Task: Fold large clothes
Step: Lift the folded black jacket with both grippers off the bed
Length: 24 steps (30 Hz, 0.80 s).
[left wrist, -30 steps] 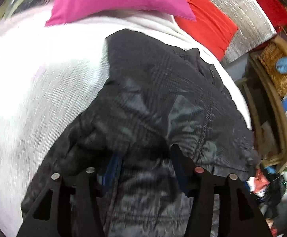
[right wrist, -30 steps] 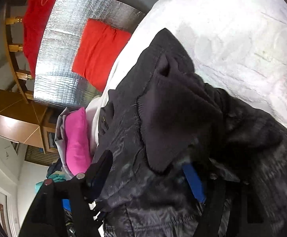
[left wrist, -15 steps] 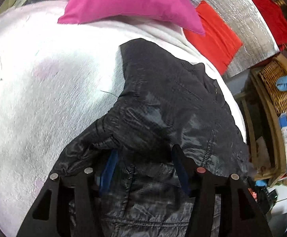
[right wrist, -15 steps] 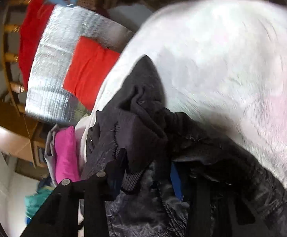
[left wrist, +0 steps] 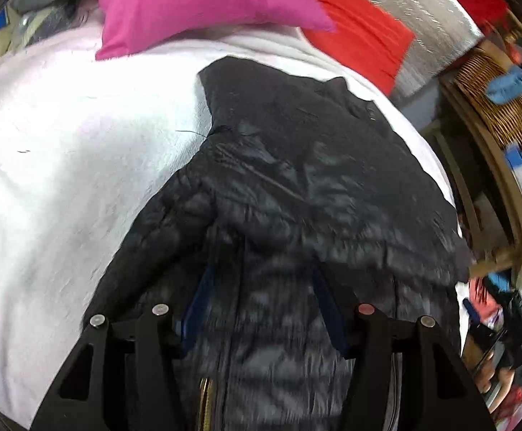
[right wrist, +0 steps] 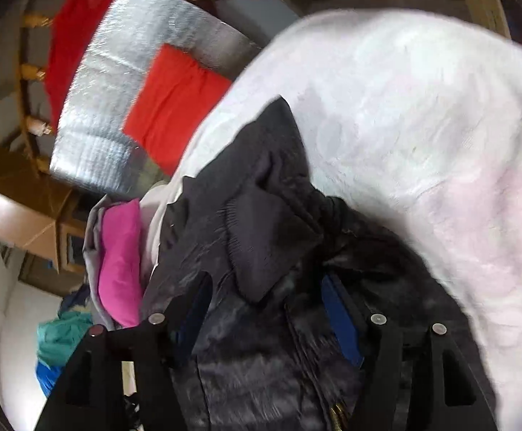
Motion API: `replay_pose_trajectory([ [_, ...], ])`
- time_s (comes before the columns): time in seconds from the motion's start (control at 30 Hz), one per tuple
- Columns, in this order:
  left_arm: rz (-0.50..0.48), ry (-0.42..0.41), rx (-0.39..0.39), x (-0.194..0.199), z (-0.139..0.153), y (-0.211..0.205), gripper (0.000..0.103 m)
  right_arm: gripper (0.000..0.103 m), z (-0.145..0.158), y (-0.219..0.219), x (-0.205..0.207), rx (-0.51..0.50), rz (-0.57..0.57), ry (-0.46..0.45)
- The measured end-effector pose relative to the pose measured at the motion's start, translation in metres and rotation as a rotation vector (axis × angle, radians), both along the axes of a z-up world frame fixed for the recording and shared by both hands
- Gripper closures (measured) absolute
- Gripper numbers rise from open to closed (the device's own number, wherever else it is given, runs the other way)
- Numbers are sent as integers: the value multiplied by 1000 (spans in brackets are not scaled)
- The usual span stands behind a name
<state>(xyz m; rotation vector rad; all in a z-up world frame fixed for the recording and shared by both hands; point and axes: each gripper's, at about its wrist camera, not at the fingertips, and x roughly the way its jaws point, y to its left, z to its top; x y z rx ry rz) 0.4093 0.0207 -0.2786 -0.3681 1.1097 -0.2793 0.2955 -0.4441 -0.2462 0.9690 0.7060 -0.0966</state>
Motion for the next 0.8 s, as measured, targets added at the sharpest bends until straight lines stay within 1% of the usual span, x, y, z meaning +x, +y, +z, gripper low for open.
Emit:
replay_pose_trajectory([
  [0.13,5,-67,48,-39,14,23,40,34,18,-8,-36,-63,0,-50],
  [0.2,22,-94,70,-60,16,42,38,33,19,-15,-64,-84,-13,-64],
  [0.27,55,-113,93,-81,16,63,38,33,17,-17,-81,-84,-21,-52],
  [0.33,82,-129,115,-93,17,81,37,33,7,-22,-106,-72,-29,-30],
  [0.4,86,-136,136,-103,15,94,37,33,-4,-24,-122,-58,-12,1],
  [0.47,75,-120,140,-108,10,100,37,33,-15,-26,-136,-36,1,38],
  [0.53,43,-83,125,-114,0,102,36,33,-29,-29,-145,16,16,58],
  [0.67,-18,10,101,-130,-23,104,36,33,-54,-26,-136,118,87,109],
  [0.7,-27,19,92,-132,-25,104,36,33,-59,-24,-135,138,102,114],
  [0.73,-34,23,80,-135,-27,103,36,33,-63,-18,-129,169,143,126],
  [0.77,-49,21,58,-139,-28,104,36,33,-64,-11,-126,178,177,130],
  [0.8,-58,14,45,-143,-27,103,36,33,-61,-4,-125,163,202,120],
])
